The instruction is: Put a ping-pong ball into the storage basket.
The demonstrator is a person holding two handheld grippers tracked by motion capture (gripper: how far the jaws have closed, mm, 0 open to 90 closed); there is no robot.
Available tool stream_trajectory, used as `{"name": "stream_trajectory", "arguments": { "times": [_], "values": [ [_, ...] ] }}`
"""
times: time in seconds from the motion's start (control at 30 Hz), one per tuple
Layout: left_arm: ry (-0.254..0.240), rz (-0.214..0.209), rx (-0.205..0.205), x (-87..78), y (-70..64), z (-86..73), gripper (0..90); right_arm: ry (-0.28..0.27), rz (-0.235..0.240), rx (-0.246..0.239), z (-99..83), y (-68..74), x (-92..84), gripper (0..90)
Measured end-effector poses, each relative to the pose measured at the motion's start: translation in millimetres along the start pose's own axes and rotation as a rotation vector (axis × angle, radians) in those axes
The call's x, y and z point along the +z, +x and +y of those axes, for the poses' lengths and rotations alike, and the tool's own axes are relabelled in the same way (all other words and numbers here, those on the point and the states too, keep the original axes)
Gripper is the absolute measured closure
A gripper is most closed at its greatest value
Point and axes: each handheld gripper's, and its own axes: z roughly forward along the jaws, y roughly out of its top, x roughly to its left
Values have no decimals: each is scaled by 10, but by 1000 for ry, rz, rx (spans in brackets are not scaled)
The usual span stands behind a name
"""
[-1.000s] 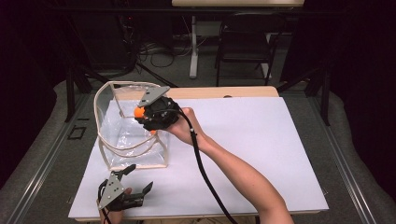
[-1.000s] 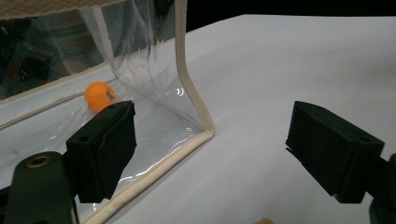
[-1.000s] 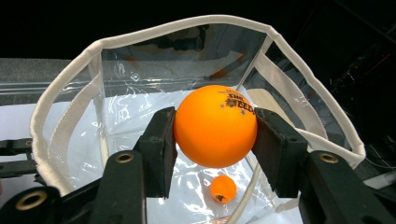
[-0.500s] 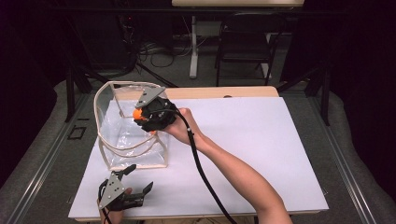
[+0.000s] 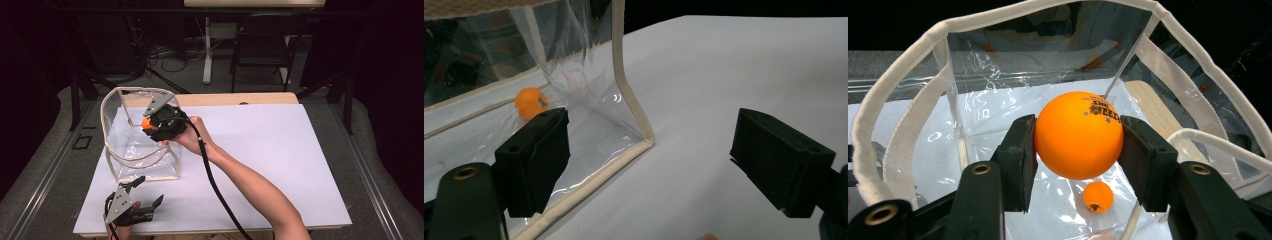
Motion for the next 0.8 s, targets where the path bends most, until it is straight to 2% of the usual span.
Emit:
{"name": "stream_trajectory", "arguments": {
  "times": [0.3,0.6,0.67,0.8],
  "values": [
    [-1,1,-3,-1,0,-1,157,24,-4,6,-11,-3,54,506],
    [-2,0,-5,0,3,-3,157,54,-44,-2,-12,-12,110,498],
    [-3,-1,-3,-2,3,-2,157,54,-54,6,-15,-17,112,415],
    [-2,-1,-3,-1,4,-1,157,52,-36,40,-34,-47,81,275]
  ]
}}
